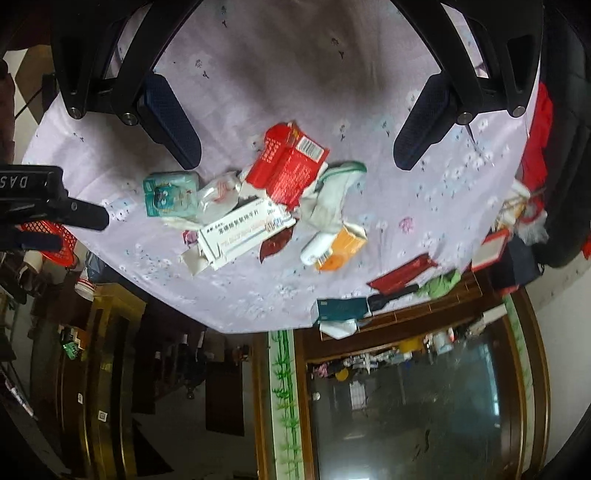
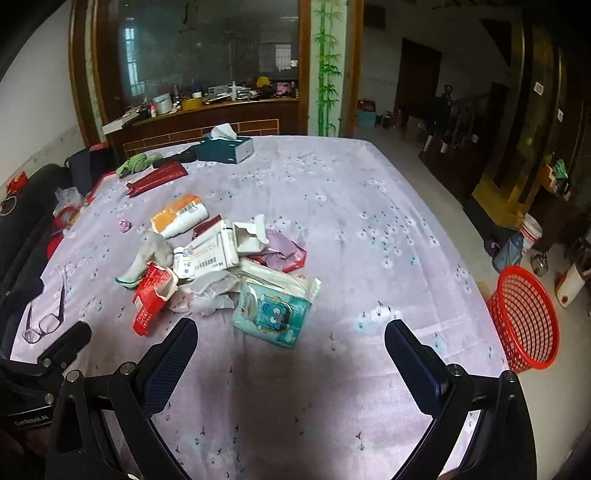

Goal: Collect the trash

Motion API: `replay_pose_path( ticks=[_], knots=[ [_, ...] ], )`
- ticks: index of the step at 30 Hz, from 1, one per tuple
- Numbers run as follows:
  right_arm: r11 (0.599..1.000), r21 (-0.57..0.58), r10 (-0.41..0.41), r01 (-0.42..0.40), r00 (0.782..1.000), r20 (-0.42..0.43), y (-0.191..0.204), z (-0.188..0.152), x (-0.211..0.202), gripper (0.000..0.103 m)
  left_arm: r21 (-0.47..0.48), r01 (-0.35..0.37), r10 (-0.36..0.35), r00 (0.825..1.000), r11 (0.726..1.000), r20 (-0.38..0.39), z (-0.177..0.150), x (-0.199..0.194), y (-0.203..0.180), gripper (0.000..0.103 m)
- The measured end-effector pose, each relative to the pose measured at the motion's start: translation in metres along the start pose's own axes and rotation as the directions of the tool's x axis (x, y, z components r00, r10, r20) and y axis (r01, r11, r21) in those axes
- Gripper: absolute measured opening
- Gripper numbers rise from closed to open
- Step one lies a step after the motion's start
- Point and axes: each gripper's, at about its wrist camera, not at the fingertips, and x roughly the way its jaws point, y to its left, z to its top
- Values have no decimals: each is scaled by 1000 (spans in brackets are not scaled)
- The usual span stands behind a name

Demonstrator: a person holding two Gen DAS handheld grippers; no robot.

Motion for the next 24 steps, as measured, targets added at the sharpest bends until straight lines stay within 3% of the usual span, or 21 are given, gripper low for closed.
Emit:
replay_pose_path(
  ticks=[24],
  knots=[
    [1000,-26,-6,5,1000,-12,-7,-6,-4,100,1,8,-8,1000,1000,0,2,-2,-1,103]
  ],
)
